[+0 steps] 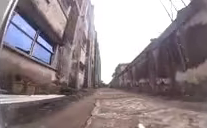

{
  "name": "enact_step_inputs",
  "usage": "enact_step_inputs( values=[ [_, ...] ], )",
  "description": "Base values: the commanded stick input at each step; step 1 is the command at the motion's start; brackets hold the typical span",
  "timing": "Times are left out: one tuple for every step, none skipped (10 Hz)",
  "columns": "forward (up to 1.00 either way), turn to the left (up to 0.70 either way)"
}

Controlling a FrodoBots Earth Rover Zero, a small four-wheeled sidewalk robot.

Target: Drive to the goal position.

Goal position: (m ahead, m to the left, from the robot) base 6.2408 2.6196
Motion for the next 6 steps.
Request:
enact_step_inputs(
  values=[
    [0.51,0.0],
    [0.0,0.0],
    [0.0,0.0],
    [0.04,0.0],
    [0.09,0.0],
    [0.09,0.0]
  ],
)
